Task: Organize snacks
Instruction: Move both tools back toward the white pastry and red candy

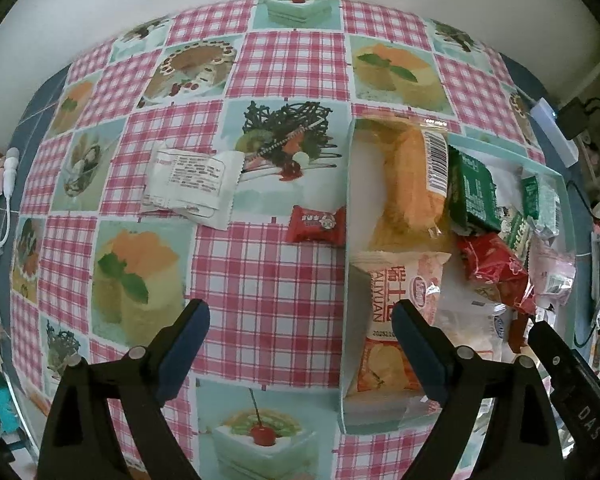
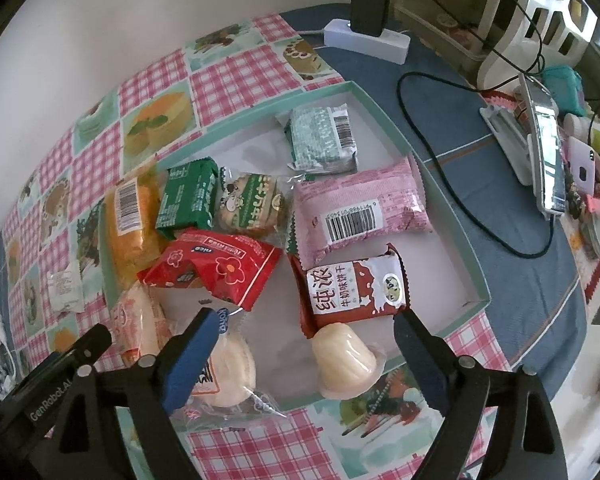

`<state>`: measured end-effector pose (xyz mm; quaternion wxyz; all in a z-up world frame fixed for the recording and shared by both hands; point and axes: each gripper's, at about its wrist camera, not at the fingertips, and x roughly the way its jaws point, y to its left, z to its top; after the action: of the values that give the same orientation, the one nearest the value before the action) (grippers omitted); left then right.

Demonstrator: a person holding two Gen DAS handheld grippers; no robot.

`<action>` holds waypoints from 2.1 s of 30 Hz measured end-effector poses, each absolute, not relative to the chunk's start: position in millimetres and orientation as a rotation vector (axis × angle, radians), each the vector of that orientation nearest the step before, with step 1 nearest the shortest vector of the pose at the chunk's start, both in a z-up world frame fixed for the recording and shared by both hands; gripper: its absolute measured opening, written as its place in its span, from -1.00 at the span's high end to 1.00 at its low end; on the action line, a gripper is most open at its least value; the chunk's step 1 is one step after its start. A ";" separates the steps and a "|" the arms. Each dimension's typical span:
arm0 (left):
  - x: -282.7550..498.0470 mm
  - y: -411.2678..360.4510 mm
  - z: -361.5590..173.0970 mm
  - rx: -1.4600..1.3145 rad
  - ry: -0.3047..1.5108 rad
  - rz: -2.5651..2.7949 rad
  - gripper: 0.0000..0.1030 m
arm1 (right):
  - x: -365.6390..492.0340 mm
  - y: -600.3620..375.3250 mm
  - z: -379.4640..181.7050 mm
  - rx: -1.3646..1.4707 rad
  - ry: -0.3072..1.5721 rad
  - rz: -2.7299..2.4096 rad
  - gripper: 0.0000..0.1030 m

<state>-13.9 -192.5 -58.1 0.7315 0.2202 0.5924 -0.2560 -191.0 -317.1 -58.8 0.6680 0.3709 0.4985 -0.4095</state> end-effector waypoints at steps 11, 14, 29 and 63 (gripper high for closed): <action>-7.2 -190.7 -55.5 0.459 1.310 -0.549 -0.80 | -188.4 -316.8 -59.5 0.836 1.114 -0.908 -1.00; -4.3 -188.3 -55.2 0.450 1.317 -0.547 -0.80 | -187.4 -316.5 -60.0 0.830 1.116 -0.908 -1.00; 54.4 -146.4 -47.9 0.320 1.339 -0.421 -0.80 | -164.5 -300.7 -46.7 0.737 1.096 -0.889 -1.00; 147.0 -90.1 -86.7 0.117 1.427 -0.257 -0.80 | -23.3 -238.0 -49.7 0.586 1.066 -0.667 -1.00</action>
<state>147.0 -90.1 -86.8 0.7469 0.0536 0.6524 -0.1172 -23.3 -238.0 -49.7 0.7690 0.2701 0.4912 -0.3074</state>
